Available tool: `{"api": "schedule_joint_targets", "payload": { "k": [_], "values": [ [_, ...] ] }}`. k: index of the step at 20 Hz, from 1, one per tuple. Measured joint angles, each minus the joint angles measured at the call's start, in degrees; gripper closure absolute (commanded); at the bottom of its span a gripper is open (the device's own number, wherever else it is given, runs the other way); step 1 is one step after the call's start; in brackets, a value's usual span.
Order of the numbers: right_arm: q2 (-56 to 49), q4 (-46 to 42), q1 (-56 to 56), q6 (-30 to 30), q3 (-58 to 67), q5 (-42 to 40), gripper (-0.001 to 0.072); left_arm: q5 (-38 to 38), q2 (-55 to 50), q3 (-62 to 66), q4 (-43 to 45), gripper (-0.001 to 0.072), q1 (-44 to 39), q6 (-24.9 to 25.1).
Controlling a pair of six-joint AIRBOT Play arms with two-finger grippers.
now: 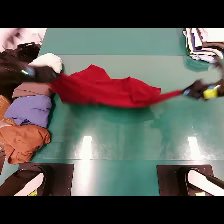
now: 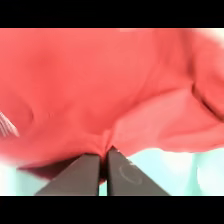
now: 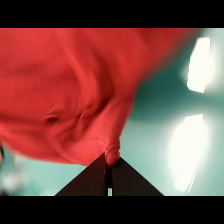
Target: Fold the shirts.
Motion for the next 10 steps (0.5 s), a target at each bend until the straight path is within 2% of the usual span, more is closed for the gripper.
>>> {"api": "schedule_joint_targets", "payload": {
  "k": [5, 10],
  "values": [
    [12.0, 1.8, -5.1, -0.1, 19.5, -4.3, 0.0699, -2.1, 4.7, 24.7, 2.9, 0.0683, 0.0, 0.1],
    [19.1, -3.5, -13.2, 2.8, 34.1, -6.1, 0.0700, -0.7, 5.7, 42.7, 3.6, 0.0683, 0.0, -0.6]
  ]
}}
